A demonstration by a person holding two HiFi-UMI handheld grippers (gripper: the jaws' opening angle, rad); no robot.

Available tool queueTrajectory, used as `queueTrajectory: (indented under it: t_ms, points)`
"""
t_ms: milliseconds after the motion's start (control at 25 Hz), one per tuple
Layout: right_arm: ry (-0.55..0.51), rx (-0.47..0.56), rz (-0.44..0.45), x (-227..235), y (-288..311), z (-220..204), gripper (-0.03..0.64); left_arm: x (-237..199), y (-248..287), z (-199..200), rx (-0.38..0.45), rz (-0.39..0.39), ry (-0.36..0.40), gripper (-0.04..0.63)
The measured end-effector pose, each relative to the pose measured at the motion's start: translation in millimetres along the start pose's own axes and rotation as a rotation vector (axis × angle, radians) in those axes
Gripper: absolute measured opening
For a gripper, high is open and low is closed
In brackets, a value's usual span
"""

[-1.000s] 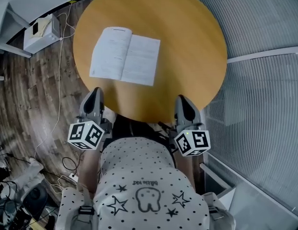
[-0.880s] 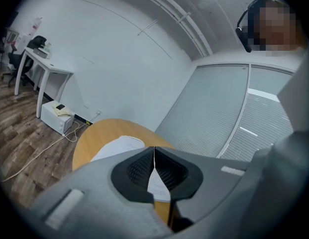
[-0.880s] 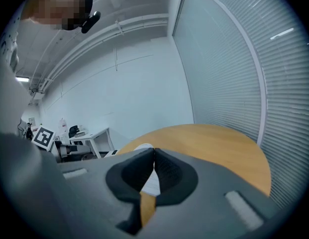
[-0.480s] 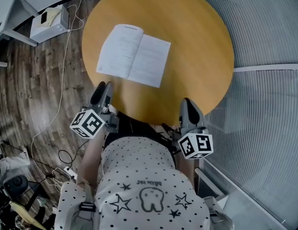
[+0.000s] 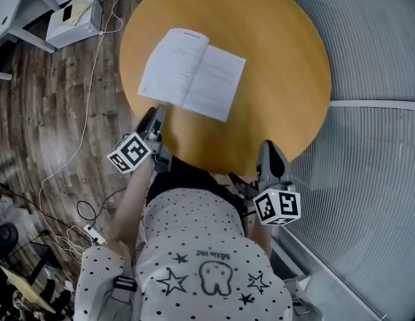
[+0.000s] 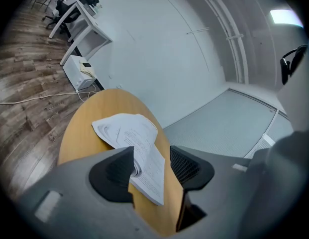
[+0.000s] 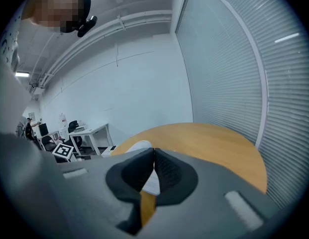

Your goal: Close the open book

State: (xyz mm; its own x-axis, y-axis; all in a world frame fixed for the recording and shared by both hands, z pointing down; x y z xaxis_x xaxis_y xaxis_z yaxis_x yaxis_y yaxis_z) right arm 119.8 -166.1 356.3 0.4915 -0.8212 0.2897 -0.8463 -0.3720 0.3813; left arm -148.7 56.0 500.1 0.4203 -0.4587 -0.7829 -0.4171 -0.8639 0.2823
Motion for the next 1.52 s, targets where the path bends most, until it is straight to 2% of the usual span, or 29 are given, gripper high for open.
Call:
queueTrajectory:
  t_ms: [80,320,520,680,880,1080,1280,1520]
  points:
    - [-0.002,-0.002,-0.004,0.2,-2.6,2.1,0.005,-4.7,5.1,-6.0,-0.021,0.005,-0.021,0.215]
    - [-0.007,-0.004,-0.029,3.1,-9.2,9.8,0.005,-21.6,27.7,-14.5,-0.055,0.007,-0.151,0.218]
    - [-0.009,-0.002,-0.040,6.3,-8.8,8.8,0.005,-36.9,41.4,-16.6,-0.071,0.014,-0.199,0.219]
    - [-0.004,0.001,-0.043,20.4,2.1,1.7,0.005,-51.8,58.8,-27.0,-0.059,0.025,-0.258,0.222]
    - [-0.006,0.008,-0.057,25.0,0.8,5.8,0.005,-56.9,69.0,-31.2,-0.057,0.035,-0.291,0.222]
    - [-0.017,0.003,-0.067,24.3,2.5,13.4,0.005,-68.3,74.0,-22.7,0.003,0.066,-0.356,0.222]
    - [-0.024,-0.002,-0.069,25.2,5.2,13.8,0.005,-76.8,78.2,-9.6,0.027,0.093,-0.330,0.221]
    - [-0.031,0.002,-0.062,22.6,7.0,15.7,0.005,-79.2,75.7,-6.5,-0.022,0.107,-0.259,0.207]
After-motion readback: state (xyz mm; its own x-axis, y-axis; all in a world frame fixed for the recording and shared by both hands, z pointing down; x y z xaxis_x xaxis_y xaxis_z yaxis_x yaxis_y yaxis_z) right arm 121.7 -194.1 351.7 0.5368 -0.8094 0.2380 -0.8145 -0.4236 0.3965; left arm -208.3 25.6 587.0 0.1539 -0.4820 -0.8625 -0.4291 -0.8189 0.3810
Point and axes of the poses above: the fingertips, and each gripper's own axes: y forward along the fingers, x to its right, z out of its top, the point moved 8 cm from there along -y, backward along the fingers, and after that the axes turned 7 degrees about y, right-handed, at the moved point
